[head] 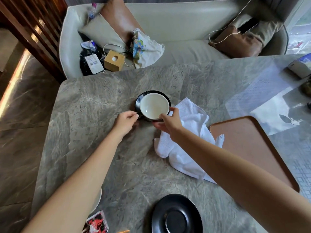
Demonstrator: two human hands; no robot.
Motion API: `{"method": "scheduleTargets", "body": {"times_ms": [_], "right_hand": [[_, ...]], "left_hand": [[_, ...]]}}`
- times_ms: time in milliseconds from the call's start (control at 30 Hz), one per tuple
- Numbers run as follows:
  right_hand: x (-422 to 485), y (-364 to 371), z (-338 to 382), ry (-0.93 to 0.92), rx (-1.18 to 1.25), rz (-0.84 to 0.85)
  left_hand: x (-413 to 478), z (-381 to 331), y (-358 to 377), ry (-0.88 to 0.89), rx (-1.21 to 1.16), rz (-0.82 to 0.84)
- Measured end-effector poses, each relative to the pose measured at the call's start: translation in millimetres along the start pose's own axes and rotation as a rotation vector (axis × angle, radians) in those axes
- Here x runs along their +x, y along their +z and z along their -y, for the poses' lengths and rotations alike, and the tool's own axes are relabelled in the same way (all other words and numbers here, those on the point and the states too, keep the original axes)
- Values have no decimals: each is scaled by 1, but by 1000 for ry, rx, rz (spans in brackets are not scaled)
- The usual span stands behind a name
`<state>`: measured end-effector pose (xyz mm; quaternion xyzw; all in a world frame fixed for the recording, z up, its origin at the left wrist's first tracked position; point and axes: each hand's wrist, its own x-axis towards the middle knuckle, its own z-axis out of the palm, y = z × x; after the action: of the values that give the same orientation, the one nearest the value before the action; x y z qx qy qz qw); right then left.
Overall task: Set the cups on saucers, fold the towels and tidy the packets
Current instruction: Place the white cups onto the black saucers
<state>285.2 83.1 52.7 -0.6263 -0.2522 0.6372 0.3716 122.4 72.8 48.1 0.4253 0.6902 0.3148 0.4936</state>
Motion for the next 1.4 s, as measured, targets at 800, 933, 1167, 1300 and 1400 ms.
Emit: {"method": "scheduleTargets", "body": {"times_ms": [800,933,1167,1300,1400], "right_hand": [[56,19,2,4,3,-5],[58,18,0,-19,-5,2],[44,18,-2,-5,49,-27],[23,21,-17,-5,88,-10],[3,20,-32,-11,33,42]], "left_hand": [[50,7,18,27,172,-304],[53,8,19,16,145,-282],[45,7,25,-130,-79,-200],[22,15,21,-131,-97,-138],[-6,25,12,-112,-108,-112]]}}
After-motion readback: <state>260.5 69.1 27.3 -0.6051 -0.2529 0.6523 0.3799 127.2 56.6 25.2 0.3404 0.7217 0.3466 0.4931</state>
